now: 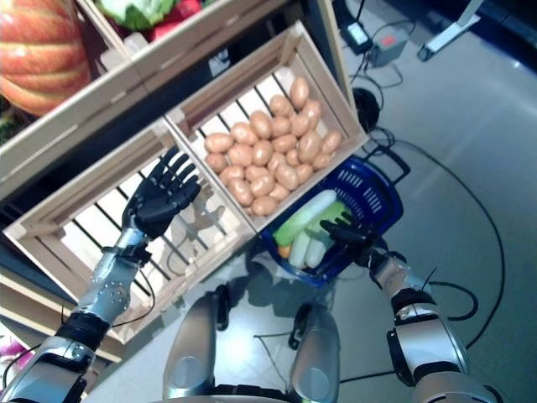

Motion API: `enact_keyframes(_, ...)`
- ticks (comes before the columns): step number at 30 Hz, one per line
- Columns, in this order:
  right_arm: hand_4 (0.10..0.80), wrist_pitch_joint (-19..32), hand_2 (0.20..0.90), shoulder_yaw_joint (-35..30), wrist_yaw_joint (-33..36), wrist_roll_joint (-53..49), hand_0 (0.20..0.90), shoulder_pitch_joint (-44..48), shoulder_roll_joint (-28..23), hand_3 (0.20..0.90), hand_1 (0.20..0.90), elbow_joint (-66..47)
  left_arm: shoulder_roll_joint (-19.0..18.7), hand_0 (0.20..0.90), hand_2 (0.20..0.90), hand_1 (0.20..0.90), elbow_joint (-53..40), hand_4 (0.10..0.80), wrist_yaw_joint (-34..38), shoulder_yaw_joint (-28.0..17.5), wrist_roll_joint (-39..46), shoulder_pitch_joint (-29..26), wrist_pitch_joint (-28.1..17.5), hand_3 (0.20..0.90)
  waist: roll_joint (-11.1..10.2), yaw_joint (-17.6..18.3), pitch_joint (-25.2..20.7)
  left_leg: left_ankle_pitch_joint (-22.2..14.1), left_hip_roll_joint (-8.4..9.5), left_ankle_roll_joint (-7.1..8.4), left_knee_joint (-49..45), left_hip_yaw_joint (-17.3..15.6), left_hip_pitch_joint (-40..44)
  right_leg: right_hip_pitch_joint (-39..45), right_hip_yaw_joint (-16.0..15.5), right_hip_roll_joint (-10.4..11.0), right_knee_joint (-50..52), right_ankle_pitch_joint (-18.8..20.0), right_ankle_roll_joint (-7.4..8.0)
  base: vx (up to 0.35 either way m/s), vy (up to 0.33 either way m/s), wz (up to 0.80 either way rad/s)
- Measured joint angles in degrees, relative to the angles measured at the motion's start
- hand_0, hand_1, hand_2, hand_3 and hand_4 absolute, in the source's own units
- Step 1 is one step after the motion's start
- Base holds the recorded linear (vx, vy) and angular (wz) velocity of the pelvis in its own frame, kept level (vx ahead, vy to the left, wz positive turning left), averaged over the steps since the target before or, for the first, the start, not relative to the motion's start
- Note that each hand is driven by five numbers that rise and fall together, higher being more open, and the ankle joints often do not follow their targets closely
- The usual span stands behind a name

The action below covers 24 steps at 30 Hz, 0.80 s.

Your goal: Put vegetables into the basket

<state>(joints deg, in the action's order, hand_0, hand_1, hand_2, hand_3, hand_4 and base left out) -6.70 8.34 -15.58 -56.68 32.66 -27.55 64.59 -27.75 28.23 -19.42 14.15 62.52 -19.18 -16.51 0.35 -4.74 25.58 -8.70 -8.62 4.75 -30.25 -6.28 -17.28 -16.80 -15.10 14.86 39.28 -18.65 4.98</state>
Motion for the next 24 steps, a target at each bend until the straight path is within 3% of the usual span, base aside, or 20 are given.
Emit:
enact_keyframes(4, 0.8, 3.2, 0.9, -1.1, 0.0, 0.2, 0.9, -8.3, 5.3, 0.9, 0.9, -3.6, 3.3, 0.9, 0.9, 0.9, 1.2, 0.8, 0.9, -1.6, -3.4, 6.0, 0.1, 0.9, -0.4, 0.0, -7.6, 4.9, 0.31, 0.16, 13.6, -1.0, 8.3, 7.6, -1.3, -2.6, -13.1, 4.7, 0.91, 0.185, 0.002, -0.03)
enact_keyframes(7, 0.8, 6.6, 0.9, -0.6, -0.1, 2.9, 0.9, -19.4, 8.2, 0.9, 0.9, -9.5, 7.3, 0.9, 0.9, 0.9, 2.0, 0.8, 1.4, -3.3, -5.6, 14.3, 0.2, 0.9, -0.2, 0.1, -14.4, 7.3, 0.66, 0.01, 23.0, -1.9, 15.2, 14.9, -1.4, -4.6, -23.8, 8.2, 2.14, 0.096, -0.004, -0.03)
enact_keyframes(12, 0.8, 7.1, 0.9, -0.7, 2.4, 4.3, 0.9, -27.5, 12.7, 0.9, 0.9, -10.3, 9.6, 0.9, 0.9, 0.9, 7.4, 0.8, 4.7, -3.7, -8.1, 20.0, 0.8, 0.9, -0.5, 0.6, -17.5, 9.4, 1.53, -0.47, 29.5, -2.0, 19.6, 20.4, -1.3, -5.6, -33.1, 11.7, 3.29, 0.025, -0.002, 0.01)
enact_keyframes(18, 0.8, 7.2, 0.9, 0.9, 4.0, 4.0, 0.9, -29.5, 18.3, 0.9, 0.9, -8.2, 13.3, 0.9, 0.9, 0.9, 15.5, 0.8, 7.7, -3.3, -9.0, 21.1, 0.3, 0.9, -0.5, 0.8, -20.1, 11.2, 2.1, -0.74, 34.2, -2.1, 22.0, 23.6, -0.8, -6.4, -40.8, 15.9, 3.79, 0.011, 0.012, -0.07)
enact_keyframes(24, 0.8, 8.1, 0.9, 5.8, 4.0, 4.0, 0.9, -31.6, 20.3, 0.9, 0.9, -11.2, 14.8, 0.9, 0.9, 0.9, 16.5, 0.8, 9.2, -3.2, -11.7, 22.5, -1.9, 0.9, 0.2, 2.4, -21.9, 11.8, 2.19, -0.75, 35.3, -2.0, 22.9, 24.6, -0.8, -6.6, -42.0, 16.4, 3.7, 0.038, 0.018, 0.0)
